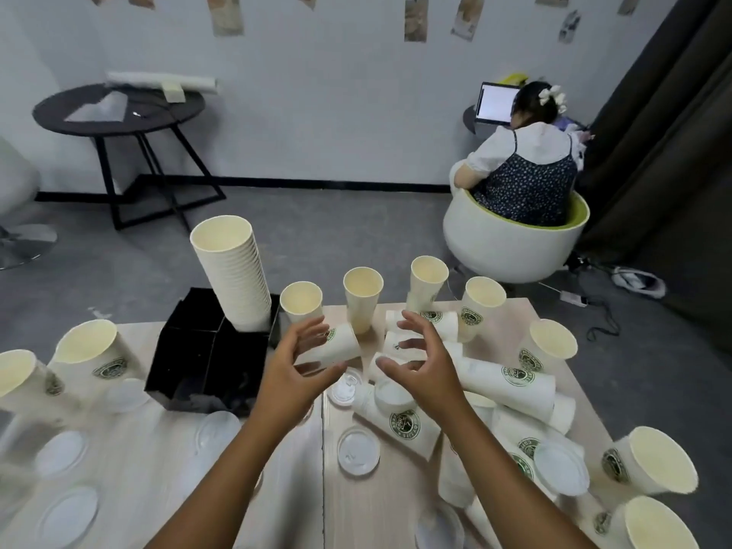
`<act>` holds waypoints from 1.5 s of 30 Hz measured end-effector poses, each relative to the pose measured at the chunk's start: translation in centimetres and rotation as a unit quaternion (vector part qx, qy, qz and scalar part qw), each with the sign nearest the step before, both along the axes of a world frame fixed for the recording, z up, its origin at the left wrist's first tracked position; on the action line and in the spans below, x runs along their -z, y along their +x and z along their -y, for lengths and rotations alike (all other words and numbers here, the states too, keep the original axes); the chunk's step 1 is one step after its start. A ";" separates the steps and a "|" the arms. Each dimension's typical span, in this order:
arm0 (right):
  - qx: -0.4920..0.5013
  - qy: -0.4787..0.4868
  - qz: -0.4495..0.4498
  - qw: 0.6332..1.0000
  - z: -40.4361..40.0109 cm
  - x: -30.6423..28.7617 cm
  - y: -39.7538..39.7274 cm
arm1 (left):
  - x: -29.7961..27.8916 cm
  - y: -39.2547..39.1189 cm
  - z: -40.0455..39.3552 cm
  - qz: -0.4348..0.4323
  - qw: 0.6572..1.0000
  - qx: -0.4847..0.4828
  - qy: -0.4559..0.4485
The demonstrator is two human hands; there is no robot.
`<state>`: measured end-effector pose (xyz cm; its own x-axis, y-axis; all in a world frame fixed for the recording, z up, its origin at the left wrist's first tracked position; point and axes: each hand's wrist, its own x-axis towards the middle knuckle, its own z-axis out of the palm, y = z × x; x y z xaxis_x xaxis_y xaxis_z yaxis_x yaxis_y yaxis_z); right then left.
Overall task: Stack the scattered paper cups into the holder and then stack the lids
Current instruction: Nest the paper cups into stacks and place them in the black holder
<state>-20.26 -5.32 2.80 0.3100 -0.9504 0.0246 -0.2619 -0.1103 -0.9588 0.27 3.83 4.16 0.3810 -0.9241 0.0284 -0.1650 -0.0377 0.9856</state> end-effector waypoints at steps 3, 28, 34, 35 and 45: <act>-0.015 -0.013 -0.016 1.000 3.5 0.8 0.4 | -0.2 -0.1 2.4 0.002 1.000 -0.020 0.005; -0.003 -0.028 -0.106 0.994 18.1 9.6 10.4 | 3.8 2.9 5.9 0.006 0.992 -0.110 0.056; 0.007 -0.061 -0.084 0.995 17.1 6.7 9.6 | 3.2 3.8 3.5 0.005 0.994 -0.098 0.058; 0.009 -0.068 -0.066 0.996 16.3 5.6 9.1 | 3.0 3.9 2.9 0.006 0.994 -0.096 0.054; -0.145 -0.022 -0.016 0.989 0.7 1.3 5.7 | 4.2 4.4 -5.5 0.058 0.992 -0.080 0.080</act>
<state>-14.58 -5.97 1.54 0.5715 -0.8191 0.0495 -0.2438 -0.2271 -0.9429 4.65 9.30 -0.02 0.5255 -0.8486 -0.0609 -0.2568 -0.2265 0.9395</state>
